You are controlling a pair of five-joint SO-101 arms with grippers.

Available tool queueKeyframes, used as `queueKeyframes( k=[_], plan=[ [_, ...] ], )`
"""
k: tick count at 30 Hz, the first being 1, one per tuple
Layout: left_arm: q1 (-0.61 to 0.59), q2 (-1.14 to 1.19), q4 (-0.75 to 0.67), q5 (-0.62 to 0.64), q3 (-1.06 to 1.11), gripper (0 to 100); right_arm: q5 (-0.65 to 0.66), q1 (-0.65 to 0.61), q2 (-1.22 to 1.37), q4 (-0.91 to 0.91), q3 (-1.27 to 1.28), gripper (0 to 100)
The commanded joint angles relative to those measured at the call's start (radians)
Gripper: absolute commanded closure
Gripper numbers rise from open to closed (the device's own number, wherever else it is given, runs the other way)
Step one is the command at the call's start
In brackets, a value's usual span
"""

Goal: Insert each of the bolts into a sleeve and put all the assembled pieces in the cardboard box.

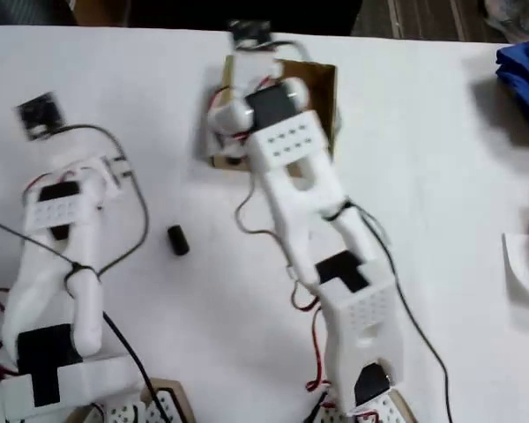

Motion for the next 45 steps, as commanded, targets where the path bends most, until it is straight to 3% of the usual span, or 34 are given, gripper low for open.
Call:
queueKeyframes(
  k=[1, 7, 17, 21, 27, 31, 38, 40, 45],
  plan=[
    [0.091, -0.011, 0.006, -0.011, 0.002, 77, 0.026, 0.094, -0.116, 0.031, -0.037, 97.8],
    [0.183, -0.006, 0.008, -0.011, 0.025, 77, 0.094, 0.128, -0.22, 0.077, -0.037, 97.8],
    [0.209, -0.009, 0.014, -0.011, 0.025, 77, 0.11, 0.117, -0.552, 0.077, -0.02, 97.8],
    [0.238, -0.008, 0.015, -0.011, 0.03, 77, 0.058, 0.139, -0.664, 0.079, 0.087, 97.8],
    [0.348, -0.011, 0.008, -0.011, 0.068, 77, 0.052, 0.277, -0.946, 0.036, 0.42, 97.8],
    [0.393, -0.012, 0.014, -0.009, 0.068, 77, 0.057, 0.371, -1.145, -0.255, 0.884, 97.8],
    [0.405, -0.011, 0.023, -0.005, 0.065, 77, 0.06, 0.386, -1.515, -0.955, 1.587, 97.8],
    [0.413, -0.006, 0.084, -0.003, 0.036, 77, 0.086, 0.4, -1.583, -1.102, 1.705, 97.8],
    [0.48, -0.002, 0.405, 0.051, -0.191, 77, 0.19, 0.41, -1.615, -1.333, 1.881, 97.8]
  ],
)
